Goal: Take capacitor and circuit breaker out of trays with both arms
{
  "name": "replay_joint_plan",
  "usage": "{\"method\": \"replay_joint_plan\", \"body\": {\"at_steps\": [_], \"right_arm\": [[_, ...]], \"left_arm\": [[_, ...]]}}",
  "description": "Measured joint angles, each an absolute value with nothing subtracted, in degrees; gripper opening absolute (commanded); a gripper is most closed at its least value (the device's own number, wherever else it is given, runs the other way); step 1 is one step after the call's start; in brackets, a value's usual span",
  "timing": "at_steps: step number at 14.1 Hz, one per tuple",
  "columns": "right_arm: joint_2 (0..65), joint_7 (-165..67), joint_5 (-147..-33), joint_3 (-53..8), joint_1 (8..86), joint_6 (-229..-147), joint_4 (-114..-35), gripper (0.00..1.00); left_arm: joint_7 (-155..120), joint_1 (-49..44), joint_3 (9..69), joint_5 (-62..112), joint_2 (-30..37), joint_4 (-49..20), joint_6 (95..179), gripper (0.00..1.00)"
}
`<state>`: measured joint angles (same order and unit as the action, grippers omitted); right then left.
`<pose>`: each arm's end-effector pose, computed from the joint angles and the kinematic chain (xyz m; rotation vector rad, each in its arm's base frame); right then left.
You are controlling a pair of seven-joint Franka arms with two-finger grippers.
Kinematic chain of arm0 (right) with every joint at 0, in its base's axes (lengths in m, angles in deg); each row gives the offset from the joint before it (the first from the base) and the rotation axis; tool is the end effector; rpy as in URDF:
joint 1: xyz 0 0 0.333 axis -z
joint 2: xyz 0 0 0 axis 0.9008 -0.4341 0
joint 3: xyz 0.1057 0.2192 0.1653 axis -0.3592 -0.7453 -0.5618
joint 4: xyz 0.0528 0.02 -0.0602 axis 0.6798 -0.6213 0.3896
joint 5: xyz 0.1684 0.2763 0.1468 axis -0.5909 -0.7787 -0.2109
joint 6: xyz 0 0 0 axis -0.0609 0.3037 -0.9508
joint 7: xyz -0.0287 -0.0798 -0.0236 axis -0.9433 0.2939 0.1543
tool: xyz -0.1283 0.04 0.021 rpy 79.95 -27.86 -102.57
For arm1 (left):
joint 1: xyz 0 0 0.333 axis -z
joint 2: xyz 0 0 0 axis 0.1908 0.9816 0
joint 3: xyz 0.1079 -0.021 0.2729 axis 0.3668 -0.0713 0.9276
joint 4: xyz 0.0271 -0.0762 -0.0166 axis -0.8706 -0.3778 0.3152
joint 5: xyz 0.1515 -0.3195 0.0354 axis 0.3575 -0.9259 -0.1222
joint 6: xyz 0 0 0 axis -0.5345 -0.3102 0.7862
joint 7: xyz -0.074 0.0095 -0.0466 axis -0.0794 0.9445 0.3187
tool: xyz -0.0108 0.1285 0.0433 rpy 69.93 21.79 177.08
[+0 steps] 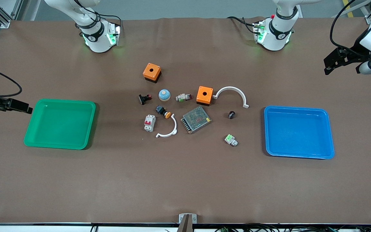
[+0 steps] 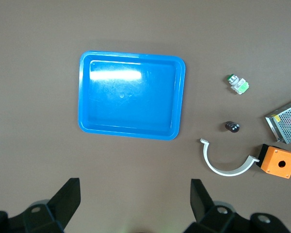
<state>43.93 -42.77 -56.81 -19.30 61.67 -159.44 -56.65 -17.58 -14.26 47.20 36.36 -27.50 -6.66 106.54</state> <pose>0.5615 -0.0440 0.5253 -3.0931 0.1979 0.1627 0.4797 -0.0575 0.6028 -3.0822 0.0053 -0.0251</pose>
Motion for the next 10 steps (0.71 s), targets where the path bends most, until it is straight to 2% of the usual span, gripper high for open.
{"method": "replay_joint_plan", "body": {"at_steps": [5,10], "right_arm": [[49.11,-42.77,-56.43,-19.56,62.1,-159.46,-61.25,1.0],[55.21,-42.77,-55.51,-23.42,64.77,-159.91,-66.93,1.0]], "left_arm": [[-17.58,-14.27,47.2,36.36,-27.5,-6.66,106.54,1.0],[-17.37,-14.33,47.37,36.36,-27.5,-6.61,106.54,1.0]]}}
